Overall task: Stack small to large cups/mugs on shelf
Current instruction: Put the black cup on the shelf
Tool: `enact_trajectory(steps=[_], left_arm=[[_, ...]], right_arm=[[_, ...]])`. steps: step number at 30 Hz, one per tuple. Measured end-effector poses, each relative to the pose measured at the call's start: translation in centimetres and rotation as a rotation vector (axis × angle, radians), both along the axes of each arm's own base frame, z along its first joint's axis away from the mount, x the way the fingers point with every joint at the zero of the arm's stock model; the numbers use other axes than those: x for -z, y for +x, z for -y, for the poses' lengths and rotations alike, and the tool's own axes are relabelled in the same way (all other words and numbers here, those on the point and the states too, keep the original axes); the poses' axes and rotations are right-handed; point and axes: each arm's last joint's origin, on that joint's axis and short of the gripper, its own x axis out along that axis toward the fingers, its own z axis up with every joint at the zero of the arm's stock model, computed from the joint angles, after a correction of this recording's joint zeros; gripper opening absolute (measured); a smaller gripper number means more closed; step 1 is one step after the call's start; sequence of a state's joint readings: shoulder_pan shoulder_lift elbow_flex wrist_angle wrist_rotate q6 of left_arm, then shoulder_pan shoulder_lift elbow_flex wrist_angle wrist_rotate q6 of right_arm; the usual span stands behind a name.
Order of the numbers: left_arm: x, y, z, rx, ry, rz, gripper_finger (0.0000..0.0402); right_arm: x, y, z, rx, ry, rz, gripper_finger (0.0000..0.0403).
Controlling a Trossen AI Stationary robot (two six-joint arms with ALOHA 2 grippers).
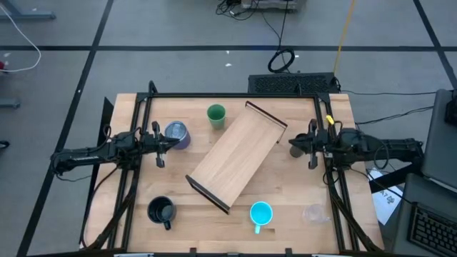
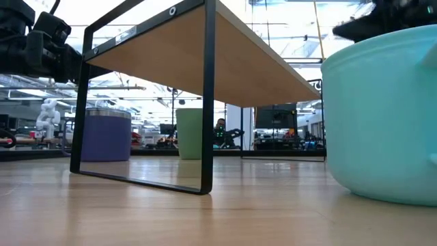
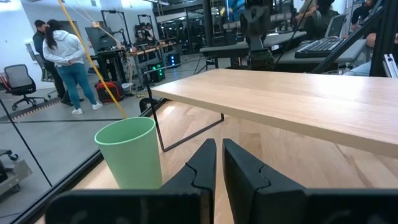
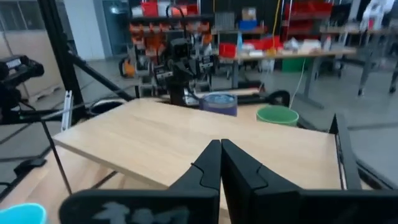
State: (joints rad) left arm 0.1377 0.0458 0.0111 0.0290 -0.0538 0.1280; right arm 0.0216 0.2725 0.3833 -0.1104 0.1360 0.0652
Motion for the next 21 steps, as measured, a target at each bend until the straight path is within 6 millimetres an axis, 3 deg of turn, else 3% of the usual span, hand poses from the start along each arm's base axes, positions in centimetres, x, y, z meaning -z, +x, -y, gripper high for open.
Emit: enact_trajectory(steps=[8, 13, 21], left_arm=[[0.0, 0.0, 0.0, -0.007, -0.003, 0.000, 0.0030], [0.0, 0.0, 0.0, -0.007, -0.003, 0.000, 0.0031], [0.0, 0.0, -0.1, -0.025, 0.000, -0.001, 0.0031]], right_arm=[[-6.5, 1.4, 0.0, 0.021, 0.089, -0.239, 0.0000], [-9.3, 2.3, 0.0, 0.062, 0.177, -0.433, 0.0000], [-10.3, 3.6, 0.0, 0.211, 0.308, -0.824, 0.0000]])
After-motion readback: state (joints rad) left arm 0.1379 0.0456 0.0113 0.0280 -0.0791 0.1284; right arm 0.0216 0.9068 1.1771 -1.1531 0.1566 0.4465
